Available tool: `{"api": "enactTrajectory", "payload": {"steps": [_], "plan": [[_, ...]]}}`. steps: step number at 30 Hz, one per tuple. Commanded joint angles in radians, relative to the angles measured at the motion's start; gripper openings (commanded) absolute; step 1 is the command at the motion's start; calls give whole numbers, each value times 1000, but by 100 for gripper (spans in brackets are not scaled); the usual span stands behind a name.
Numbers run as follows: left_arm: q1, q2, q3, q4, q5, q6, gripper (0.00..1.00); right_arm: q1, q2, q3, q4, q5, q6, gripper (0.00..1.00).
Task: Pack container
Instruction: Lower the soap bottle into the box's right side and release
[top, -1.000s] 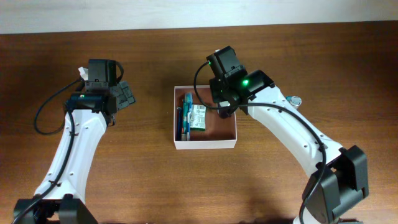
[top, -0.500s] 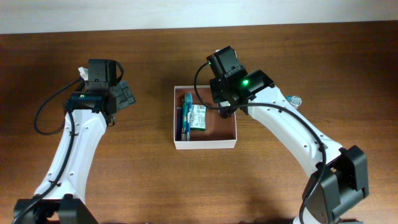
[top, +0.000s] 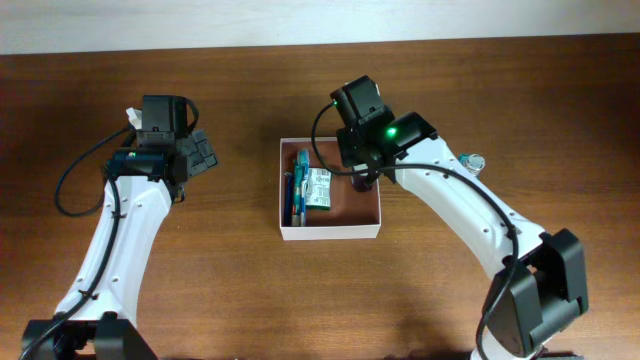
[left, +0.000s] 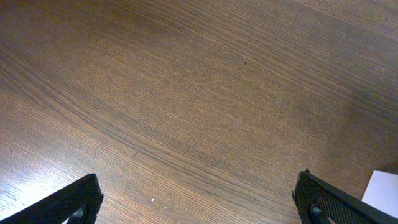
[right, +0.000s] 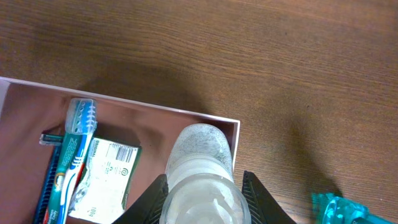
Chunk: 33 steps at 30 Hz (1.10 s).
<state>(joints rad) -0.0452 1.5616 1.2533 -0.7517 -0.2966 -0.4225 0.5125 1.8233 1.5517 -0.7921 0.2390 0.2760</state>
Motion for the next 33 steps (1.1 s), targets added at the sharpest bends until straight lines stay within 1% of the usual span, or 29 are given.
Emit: {"api": "enactTrajectory", "payload": {"steps": [1, 3, 4, 5, 6, 9, 10, 17, 22, 28, 32, 33], "plan": [[2, -7, 8, 2, -14, 1, 99, 4, 1, -5, 8, 31, -6, 30], [2, -7, 8, 2, -14, 1, 99, 4, 1, -5, 8, 32, -6, 32], [2, -7, 8, 2, -14, 1, 99, 4, 1, -5, 8, 32, -6, 40], [2, -7, 8, 2, -14, 1, 99, 4, 2, -5, 8, 32, -6, 44], [2, -7, 8, 2, -14, 1, 99, 4, 2, -5, 8, 31, -6, 46], [2, -7, 8, 2, -14, 1, 99, 4, 1, -5, 7, 31, -6, 47], [2, -7, 8, 2, -14, 1, 99, 4, 2, -5, 7, 31, -6, 50], [2, -7, 8, 2, -14, 1, 99, 4, -15, 16, -20, 28, -6, 51], [2, -7, 8, 2, -14, 1, 99, 2, -101, 84, -84, 29, -7, 53], [2, -7, 8, 2, -14, 1, 99, -6, -240, 122, -135, 47, -7, 61], [2, -7, 8, 2, -14, 1, 100, -50, -323, 121, -203, 66, -6, 63], [2, -7, 8, 2, -14, 1, 99, -74, -343, 121, -234, 77, -6, 65]]}}
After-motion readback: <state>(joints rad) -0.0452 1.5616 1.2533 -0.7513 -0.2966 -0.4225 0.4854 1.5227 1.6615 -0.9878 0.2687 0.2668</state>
